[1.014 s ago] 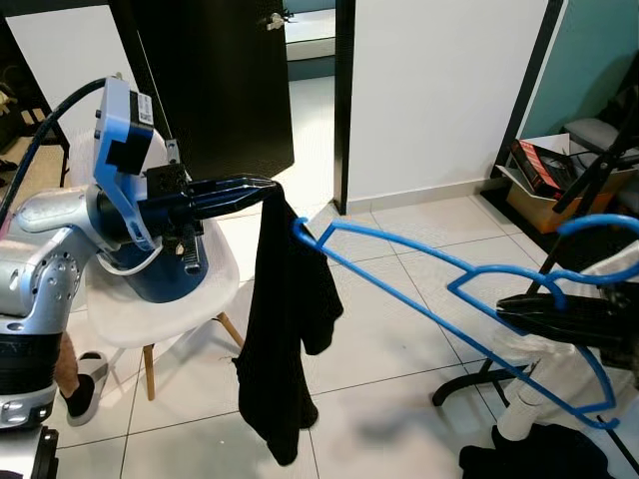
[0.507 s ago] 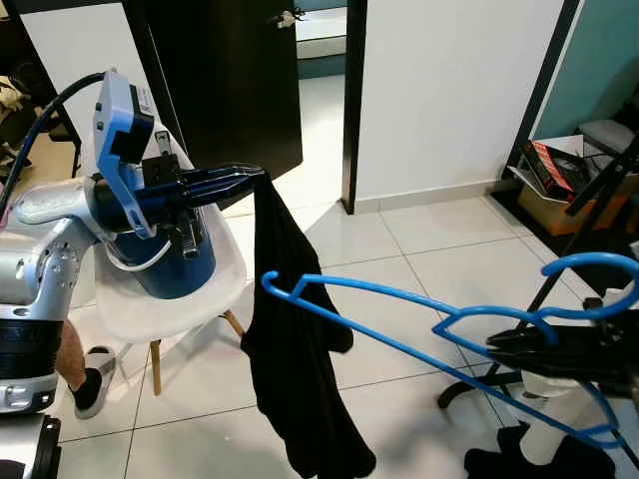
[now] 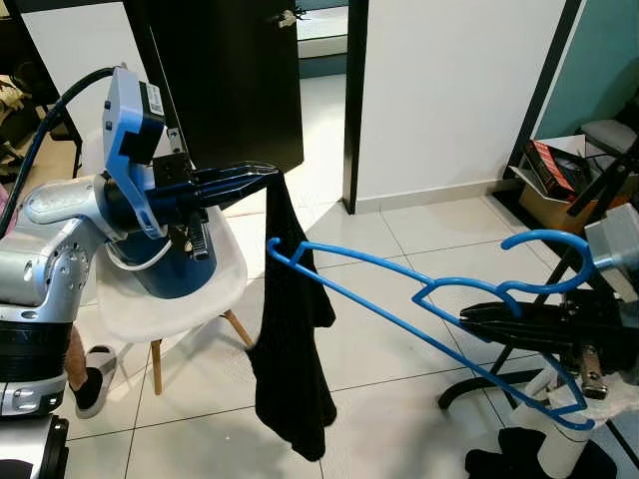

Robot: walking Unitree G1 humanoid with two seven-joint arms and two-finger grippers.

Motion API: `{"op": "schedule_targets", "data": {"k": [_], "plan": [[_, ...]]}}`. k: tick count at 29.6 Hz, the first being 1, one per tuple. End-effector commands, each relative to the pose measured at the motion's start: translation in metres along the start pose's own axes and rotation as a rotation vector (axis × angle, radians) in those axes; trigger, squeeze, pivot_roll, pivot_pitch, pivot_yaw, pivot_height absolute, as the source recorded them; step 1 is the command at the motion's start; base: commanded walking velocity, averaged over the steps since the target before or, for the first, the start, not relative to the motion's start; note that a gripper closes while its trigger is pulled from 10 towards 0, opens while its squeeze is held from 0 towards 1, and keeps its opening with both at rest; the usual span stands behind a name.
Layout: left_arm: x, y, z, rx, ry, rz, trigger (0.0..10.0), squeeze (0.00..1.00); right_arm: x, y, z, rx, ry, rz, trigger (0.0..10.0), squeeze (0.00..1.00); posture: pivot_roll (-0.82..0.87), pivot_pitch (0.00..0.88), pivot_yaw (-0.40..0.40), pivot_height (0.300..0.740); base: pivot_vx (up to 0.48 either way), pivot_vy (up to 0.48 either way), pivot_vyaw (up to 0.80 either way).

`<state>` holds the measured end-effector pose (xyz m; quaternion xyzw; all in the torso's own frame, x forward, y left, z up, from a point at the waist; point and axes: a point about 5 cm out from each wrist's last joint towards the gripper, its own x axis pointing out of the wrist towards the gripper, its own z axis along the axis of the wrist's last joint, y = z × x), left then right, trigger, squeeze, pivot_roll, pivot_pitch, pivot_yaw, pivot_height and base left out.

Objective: Hang hanger

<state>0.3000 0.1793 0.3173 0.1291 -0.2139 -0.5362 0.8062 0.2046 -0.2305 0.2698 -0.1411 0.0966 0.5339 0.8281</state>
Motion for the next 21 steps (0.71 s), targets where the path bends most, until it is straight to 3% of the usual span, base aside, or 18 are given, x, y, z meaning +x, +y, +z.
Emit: {"op": "schedule_targets", "data": {"k": [1,15,21], "plan": [[0.001,0.000,0.005,0.011,-0.024,-0.004,10.0,0.00,0.000,-0.001,-0.001,0.001,0.033,-0.017,10.0,0.00,-0.12,0.000,0.066,0.740,0.000,0.000,0.00],[0.004,0.000,0.010,0.020,-0.042,-0.001,10.0,0.00,0.010,-0.006,-0.017,0.009,0.167,-0.083,10.0,0.00,-0.12,0.000,0.067,0.740,0.000,0.000,0.00],[0.009,0.003,0.016,0.035,-0.068,0.035,10.0,0.00,0.023,0.003,-0.037,0.001,0.340,-0.022,10.0,0.00,-0.12,0.000,0.062,0.740,0.000,0.000,0.00]]}}
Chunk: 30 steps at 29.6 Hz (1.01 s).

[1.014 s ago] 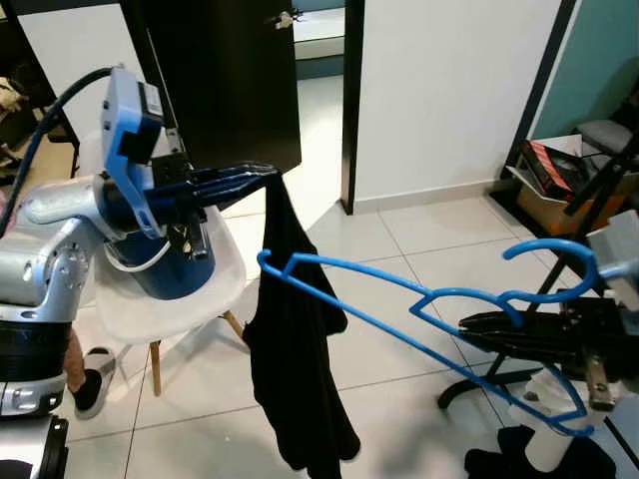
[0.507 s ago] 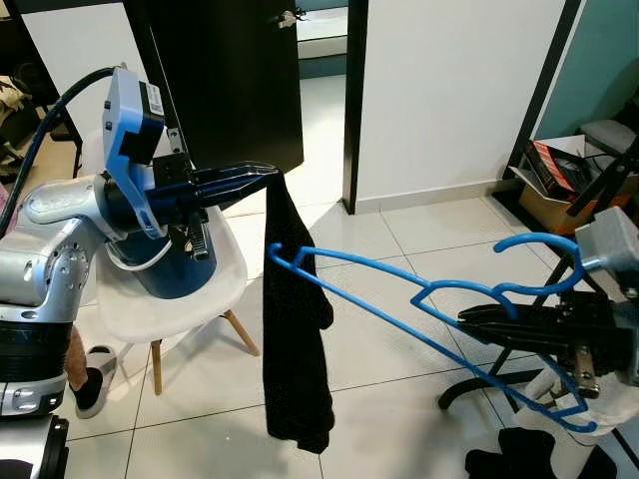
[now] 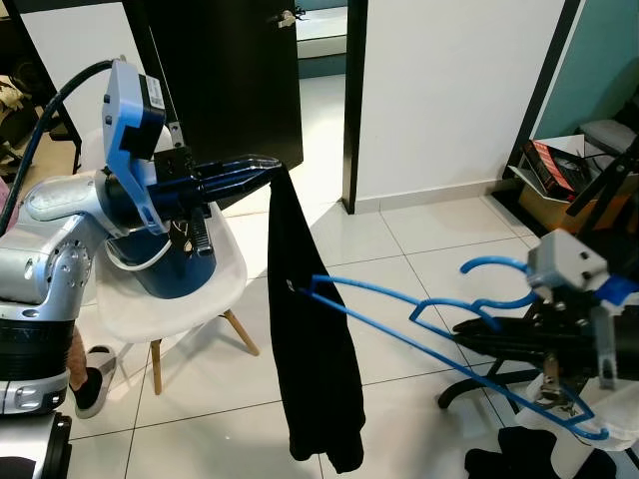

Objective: Hang hanger

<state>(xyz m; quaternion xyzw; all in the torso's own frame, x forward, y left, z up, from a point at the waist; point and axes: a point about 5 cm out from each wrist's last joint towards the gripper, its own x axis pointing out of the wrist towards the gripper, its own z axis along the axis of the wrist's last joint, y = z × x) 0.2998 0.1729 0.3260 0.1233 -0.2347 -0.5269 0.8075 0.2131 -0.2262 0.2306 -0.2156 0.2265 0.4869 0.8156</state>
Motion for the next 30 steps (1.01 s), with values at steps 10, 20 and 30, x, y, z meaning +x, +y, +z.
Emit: {"op": "schedule_targets", "data": {"k": [10,20,30], "plan": [[0.016,-0.007,0.011,-0.019,-0.094,0.005,10.0,0.00,0.045,-0.009,-0.026,0.050,0.194,-0.131,10.0,0.00,-0.13,0.000,0.055,0.740,0.000,0.000,0.00],[0.014,-0.023,0.002,-0.033,-0.059,0.015,10.0,0.00,0.087,-0.052,-0.036,0.399,0.107,-0.488,10.0,0.00,-0.10,0.000,0.027,0.740,0.000,0.000,0.00],[-0.006,-0.020,-0.009,-0.005,0.045,0.120,10.0,0.00,0.047,-0.103,-0.032,0.592,-0.072,-0.881,10.0,0.00,-0.10,0.000,0.031,0.740,0.000,0.000,0.00]]}}
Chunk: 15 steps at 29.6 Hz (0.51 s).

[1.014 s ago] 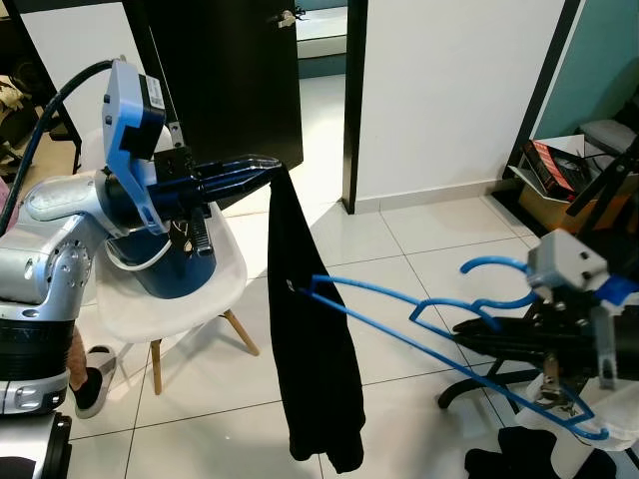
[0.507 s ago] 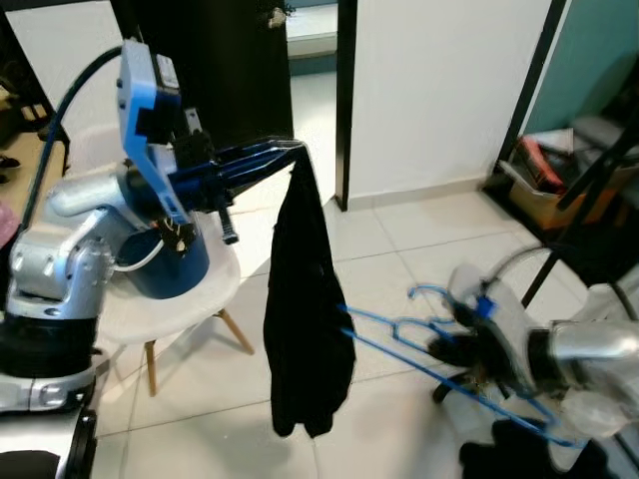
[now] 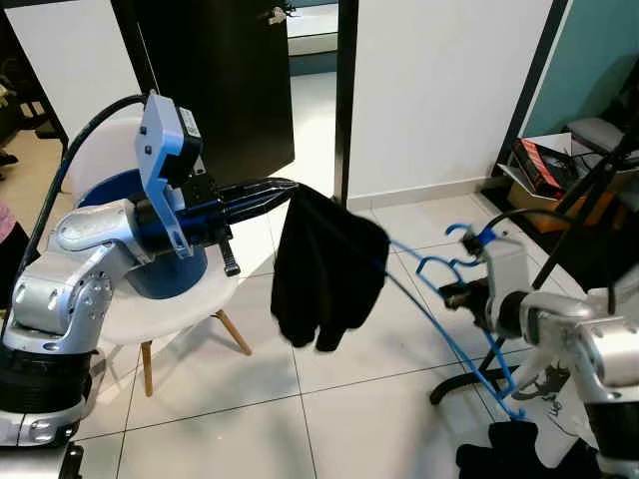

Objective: Hang hanger

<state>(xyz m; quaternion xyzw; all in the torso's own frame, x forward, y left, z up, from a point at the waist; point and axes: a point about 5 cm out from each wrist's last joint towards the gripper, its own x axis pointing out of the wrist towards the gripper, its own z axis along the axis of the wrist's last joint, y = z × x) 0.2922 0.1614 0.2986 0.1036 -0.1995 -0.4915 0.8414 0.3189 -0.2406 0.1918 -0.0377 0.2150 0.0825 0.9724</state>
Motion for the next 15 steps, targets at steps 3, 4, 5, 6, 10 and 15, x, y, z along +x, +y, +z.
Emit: {"op": "schedule_targets", "data": {"k": [3,4,5,6,10,15], "plan": [[-0.005,-0.002,0.003,0.036,-0.001,0.059,10.0,0.00,0.000,-0.020,0.018,0.116,-0.129,-0.200,10.0,0.00,-0.10,0.000,0.035,0.740,0.000,0.000,0.00],[-0.004,-0.003,0.001,0.031,0.001,0.069,10.0,0.00,0.000,-0.020,0.022,0.107,-0.151,-0.213,10.0,0.00,-0.10,0.000,0.037,0.740,0.000,0.000,0.00],[-0.003,-0.003,-0.001,0.033,0.005,0.079,10.0,0.00,-0.001,-0.020,0.025,0.089,-0.163,-0.228,10.0,0.00,-0.10,0.000,0.037,0.740,0.000,0.000,0.00],[-0.002,-0.003,-0.002,0.032,0.004,0.090,10.0,0.00,-0.001,-0.021,0.027,0.072,-0.178,-0.245,10.0,0.00,-0.10,0.000,0.037,0.740,0.000,0.000,0.00],[-0.001,-0.002,-0.002,0.027,-0.009,0.125,10.0,0.00,-0.001,-0.022,0.032,0.064,-0.203,-0.270,10.0,0.00,-0.10,0.000,0.038,0.740,0.000,0.000,0.00],[0.005,-0.003,0.000,0.004,-0.054,0.145,10.0,0.00,-0.001,-0.023,0.039,0.061,-0.251,-0.314,10.0,0.00,-0.10,0.000,0.035,0.740,0.000,0.000,0.00]]}}
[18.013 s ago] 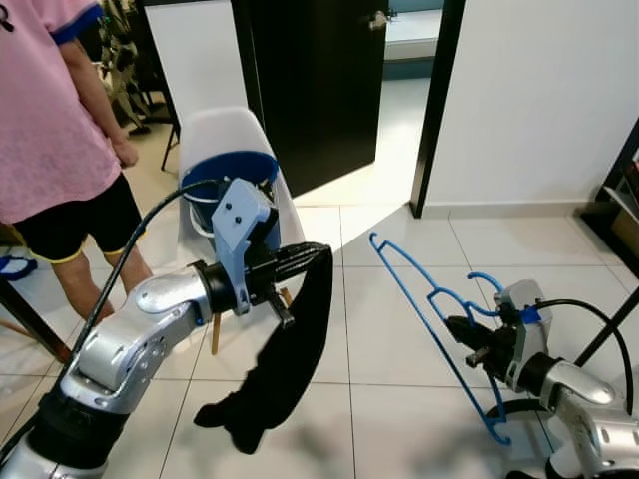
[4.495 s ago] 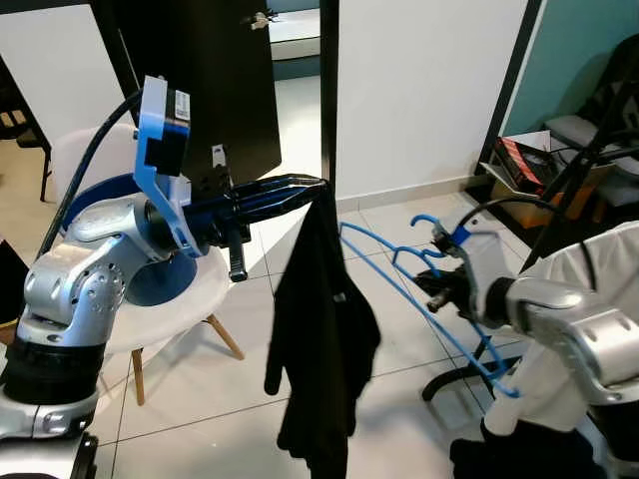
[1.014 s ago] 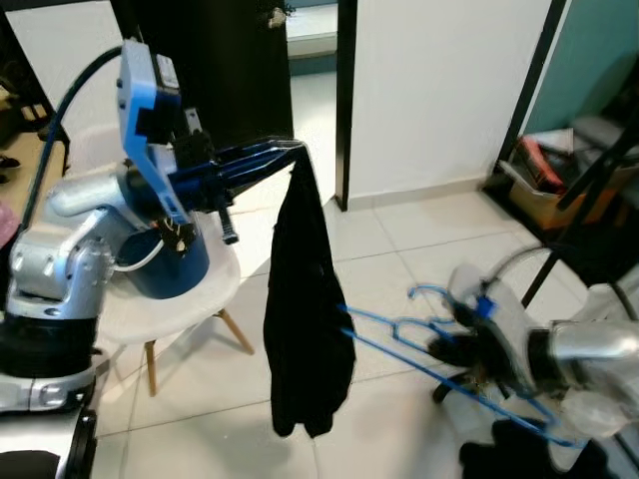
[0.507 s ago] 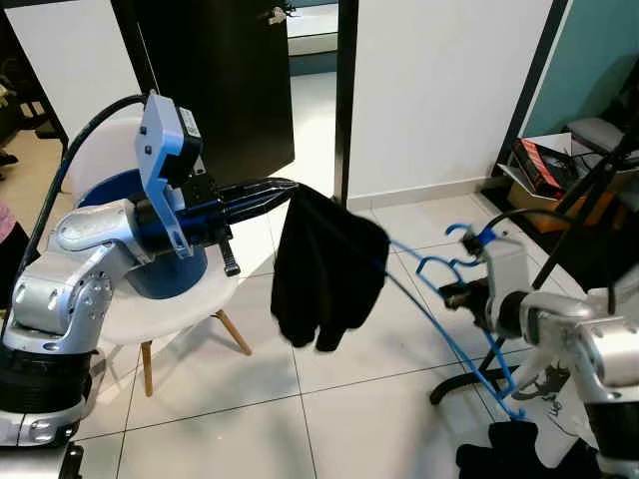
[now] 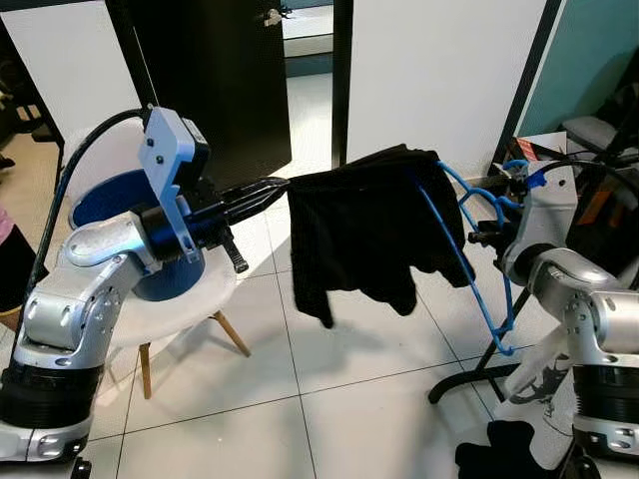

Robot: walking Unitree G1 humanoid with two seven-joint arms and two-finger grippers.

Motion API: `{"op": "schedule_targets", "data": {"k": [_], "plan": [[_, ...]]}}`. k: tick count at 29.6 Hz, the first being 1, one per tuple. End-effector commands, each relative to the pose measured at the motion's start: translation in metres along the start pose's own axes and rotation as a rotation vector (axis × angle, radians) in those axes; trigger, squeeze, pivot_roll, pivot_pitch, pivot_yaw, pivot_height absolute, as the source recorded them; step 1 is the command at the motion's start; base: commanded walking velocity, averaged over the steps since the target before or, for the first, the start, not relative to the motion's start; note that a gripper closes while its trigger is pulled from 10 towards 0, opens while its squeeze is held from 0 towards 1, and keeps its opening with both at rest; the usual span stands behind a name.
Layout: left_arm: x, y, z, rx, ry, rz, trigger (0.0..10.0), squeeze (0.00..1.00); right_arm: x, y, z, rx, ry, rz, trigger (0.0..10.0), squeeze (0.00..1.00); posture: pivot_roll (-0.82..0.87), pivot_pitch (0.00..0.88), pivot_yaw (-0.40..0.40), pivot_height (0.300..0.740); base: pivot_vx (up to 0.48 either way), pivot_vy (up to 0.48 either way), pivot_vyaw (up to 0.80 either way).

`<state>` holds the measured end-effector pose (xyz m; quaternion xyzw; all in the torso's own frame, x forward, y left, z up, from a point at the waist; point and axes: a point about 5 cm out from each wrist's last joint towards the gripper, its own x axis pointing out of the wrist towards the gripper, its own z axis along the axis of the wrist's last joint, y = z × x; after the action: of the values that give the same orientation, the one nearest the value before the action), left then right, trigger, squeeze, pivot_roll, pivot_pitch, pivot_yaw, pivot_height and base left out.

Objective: Hang hanger

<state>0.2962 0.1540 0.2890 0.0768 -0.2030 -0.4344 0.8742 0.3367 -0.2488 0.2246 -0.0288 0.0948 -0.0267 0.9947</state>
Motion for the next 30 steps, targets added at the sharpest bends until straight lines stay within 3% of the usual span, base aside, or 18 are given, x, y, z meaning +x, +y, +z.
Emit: {"op": "schedule_targets", "data": {"k": [1,4,5,10,12,16,17,18,20,21,23,26,27,29,30], "plan": [[0.002,-0.003,0.012,0.009,-0.065,-0.010,10.0,0.00,0.001,-0.011,0.006,0.010,-0.035,-0.107,10.0,0.00,-0.10,0.000,0.036,0.740,0.000,0.000,0.00],[0.003,-0.005,0.012,-0.001,-0.075,-0.019,10.0,0.00,0.002,-0.011,0.008,0.016,-0.050,-0.118,10.0,0.00,-0.10,0.000,0.036,0.740,0.000,0.000,0.00],[0.010,-0.017,0.011,-0.049,-0.106,-0.059,10.0,0.00,0.003,-0.010,0.012,0.038,-0.076,-0.134,10.0,0.00,-0.10,0.000,0.039,0.740,0.000,0.000,0.00],[0.016,-0.028,0.009,-0.090,-0.128,-0.092,10.0,0.00,0.004,-0.008,0.016,0.053,-0.102,-0.147,10.0,0.00,-0.10,0.000,0.037,0.740,0.000,0.000,0.00],[0.029,-0.044,0.009,-0.168,-0.178,-0.133,10.0,0.00,0.005,0.006,0.026,0.051,-0.172,-0.114,10.0,0.00,-0.10,0.000,0.039,0.740,0.000,0.000,0.00],[0.032,-0.047,0.010,-0.185,-0.191,-0.137,10.0,0.00,0.005,0.013,0.030,0.042,-0.205,-0.087,10.0,0.00,-0.10,0.000,0.041,0.740,0.000,0.000,0.00],[0.035,-0.041,0.009,-0.188,-0.196,-0.091,10.0,0.00,0.004,0.038,0.035,-0.061,-0.230,0.072,10.0,0.00,-0.10,0.000,0.046,0.740,0.000,0.000,0.00],[0.035,-0.041,0.009,-0.188,-0.196,-0.091,10.0,0.00,0.004,0.038,0.035,-0.061,-0.230,0.072,10.0,0.00,-0.10,0.000,0.046,0.740,0.000,0.000,0.00],[0.036,-0.022,0.007,-0.172,-0.180,0.045,10.0,0.00,-0.005,0.077,0.017,-0.270,-0.137,0.384,10.0,0.00,-0.10,0.000,0.043,0.740,0.000,0.000,0.00],[0.036,-0.022,0.007,-0.172,-0.180,0.045,10.0,0.00,-0.005,0.077,0.017,-0.270,-0.137,0.384,10.0,0.00,-0.10,0.000,0.043,0.740,0.000,0.000,0.00],[0.034,-0.007,0.003,-0.168,-0.156,0.167,10.0,0.00,-0.012,0.085,-0.012,-0.423,0.015,0.537,10.0,0.00,-0.10,0.000,0.043,0.740,0.000,0.000,0.00],[0.034,-0.007,0.003,-0.168,-0.156,0.167,10.0,0.00,-0.012,0.085,-0.012,-0.423,0.015,0.537,10.0,0.00,-0.10,0.000,0.043,0.740,0.000,0.000,0.00],[0.033,-0.003,-0.001,-0.164,-0.134,0.207,10.0,0.00,-0.015,0.080,-0.025,-0.471,0.106,0.569,10.0,0.00,-0.10,0.000,0.041,0.740,0.000,0.000,0.00],[0.033,-0.003,-0.001,-0.164,-0.134,0.207,10.0,0.00,-0.015,0.080,-0.025,-0.471,0.106,0.569,10.0,0.00,-0.10,0.000,0.041,0.740,0.000,0.000,0.00],[0.032,-0.002,-0.006,-0.167,-0.112,0.229,10.0,0.00,-0.014,0.067,-0.034,-0.494,0.187,0.522,10.0,0.00,-0.10,0.000,0.041,0.740,0.000,0.000,0.00]]}}
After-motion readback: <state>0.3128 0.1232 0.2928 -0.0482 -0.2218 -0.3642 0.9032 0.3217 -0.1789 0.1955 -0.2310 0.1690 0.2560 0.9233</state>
